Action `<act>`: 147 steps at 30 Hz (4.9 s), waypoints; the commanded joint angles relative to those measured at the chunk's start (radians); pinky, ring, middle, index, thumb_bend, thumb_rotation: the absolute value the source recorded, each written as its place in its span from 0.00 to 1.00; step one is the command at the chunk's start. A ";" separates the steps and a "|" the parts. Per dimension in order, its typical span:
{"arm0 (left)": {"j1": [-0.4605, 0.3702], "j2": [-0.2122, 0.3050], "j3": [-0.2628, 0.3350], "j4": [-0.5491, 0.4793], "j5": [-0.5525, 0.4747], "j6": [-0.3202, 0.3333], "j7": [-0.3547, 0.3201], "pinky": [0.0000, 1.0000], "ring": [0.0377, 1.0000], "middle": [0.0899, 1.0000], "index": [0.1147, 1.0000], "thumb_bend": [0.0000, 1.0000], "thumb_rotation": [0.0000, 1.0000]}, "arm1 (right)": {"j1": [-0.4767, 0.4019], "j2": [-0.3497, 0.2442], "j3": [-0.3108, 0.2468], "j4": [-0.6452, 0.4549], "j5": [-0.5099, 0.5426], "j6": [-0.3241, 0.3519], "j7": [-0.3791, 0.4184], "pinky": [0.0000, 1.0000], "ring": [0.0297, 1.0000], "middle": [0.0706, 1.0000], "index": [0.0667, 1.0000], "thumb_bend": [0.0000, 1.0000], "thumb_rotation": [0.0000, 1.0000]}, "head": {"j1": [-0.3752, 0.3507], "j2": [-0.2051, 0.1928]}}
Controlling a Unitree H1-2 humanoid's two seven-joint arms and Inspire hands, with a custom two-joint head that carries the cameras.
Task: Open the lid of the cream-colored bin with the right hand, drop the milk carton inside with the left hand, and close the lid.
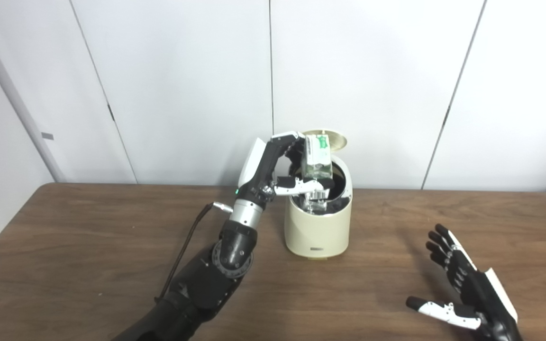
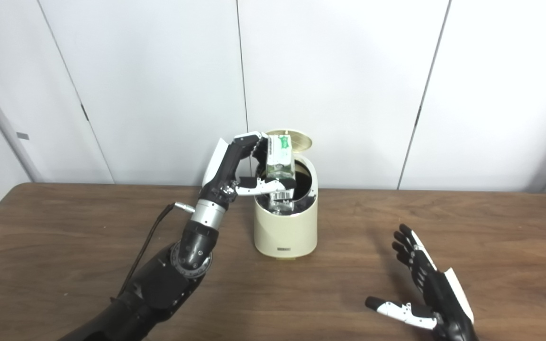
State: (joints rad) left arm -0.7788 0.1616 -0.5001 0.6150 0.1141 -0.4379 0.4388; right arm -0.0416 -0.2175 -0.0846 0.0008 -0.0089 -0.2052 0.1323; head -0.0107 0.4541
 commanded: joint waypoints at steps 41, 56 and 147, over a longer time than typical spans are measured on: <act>-0.210 0.092 -0.482 0.198 0.215 -0.032 0.695 0.46 0.46 0.46 0.40 0.53 0.00 | 0.041 -0.021 -0.011 -0.022 0.018 -0.007 -0.004 0.93 0.90 0.96 0.96 0.70 0.22 | 0.018 0.005; -0.213 0.097 -0.469 0.221 0.209 -0.032 0.697 0.46 0.46 0.46 0.40 0.52 0.00 | 0.047 -0.019 -0.007 -0.053 0.034 0.020 0.005 0.92 0.90 0.97 0.96 0.70 0.21 | 0.025 0.013; 0.492 0.059 0.514 -0.495 -0.171 0.162 -0.436 0.45 0.56 0.63 0.65 0.66 0.20 | -0.043 -0.057 0.004 -0.019 0.066 0.005 0.051 0.89 0.90 0.94 0.92 0.70 0.21 | 0.085 0.037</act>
State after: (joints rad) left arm -0.2655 0.2158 0.0028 0.1333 -0.0487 -0.2237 0.0123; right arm -0.0497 -0.2580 -0.0771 0.0212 0.0536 -0.1945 0.1850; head 0.0737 0.4909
